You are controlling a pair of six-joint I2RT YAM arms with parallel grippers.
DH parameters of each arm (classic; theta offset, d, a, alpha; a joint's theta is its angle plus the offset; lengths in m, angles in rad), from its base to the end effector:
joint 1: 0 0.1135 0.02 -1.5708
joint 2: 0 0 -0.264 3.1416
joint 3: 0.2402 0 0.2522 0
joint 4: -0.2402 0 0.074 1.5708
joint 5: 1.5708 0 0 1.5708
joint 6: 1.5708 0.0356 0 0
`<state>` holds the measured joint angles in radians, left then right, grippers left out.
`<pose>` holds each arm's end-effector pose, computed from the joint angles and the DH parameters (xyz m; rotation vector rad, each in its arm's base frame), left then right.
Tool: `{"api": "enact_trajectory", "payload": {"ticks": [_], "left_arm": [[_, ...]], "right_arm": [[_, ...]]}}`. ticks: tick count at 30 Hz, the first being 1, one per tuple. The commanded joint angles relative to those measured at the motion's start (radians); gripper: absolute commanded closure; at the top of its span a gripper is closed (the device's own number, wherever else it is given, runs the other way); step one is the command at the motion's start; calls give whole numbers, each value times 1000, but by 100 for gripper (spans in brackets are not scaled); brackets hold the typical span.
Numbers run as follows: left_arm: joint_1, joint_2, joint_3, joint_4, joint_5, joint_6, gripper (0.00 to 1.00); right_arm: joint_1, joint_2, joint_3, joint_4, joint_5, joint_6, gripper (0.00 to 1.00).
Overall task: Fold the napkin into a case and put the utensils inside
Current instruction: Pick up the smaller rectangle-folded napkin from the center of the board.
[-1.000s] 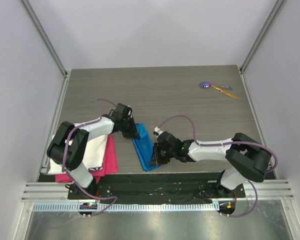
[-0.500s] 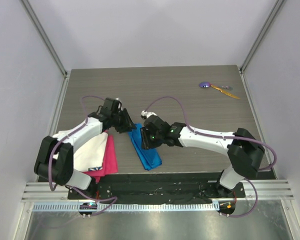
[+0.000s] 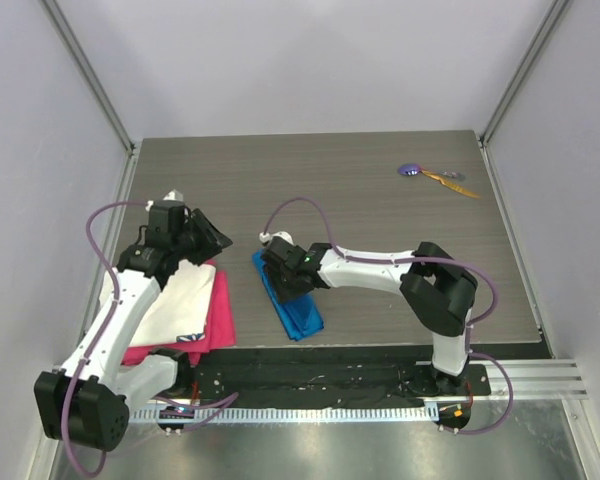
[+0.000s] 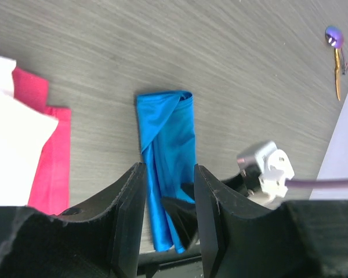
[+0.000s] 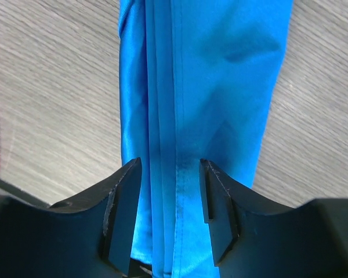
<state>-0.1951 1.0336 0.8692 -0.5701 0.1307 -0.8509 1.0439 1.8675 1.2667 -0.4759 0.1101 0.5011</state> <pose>0.2125 -0.0467 0.2862 -0.7055 2.2901 -0.6674 0.1970 0.3308 0.1807 -0.6848 2.6005 0.3672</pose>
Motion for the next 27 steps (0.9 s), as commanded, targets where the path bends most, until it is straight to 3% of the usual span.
{"api": "enact_trajectory", "payload": {"ticks": [1,13,27], "left_arm": [[8,-46,-7,-76,-8,30,57],[29,-64,-19,-80,43,46,58],[46,-72,-38,-60,83,47,58]], "right_arm": [[30,38,75,-29,57,-18,47],[99,142,164,-116,161,8,46],[119,101,177,-122,157,27,37]]}}
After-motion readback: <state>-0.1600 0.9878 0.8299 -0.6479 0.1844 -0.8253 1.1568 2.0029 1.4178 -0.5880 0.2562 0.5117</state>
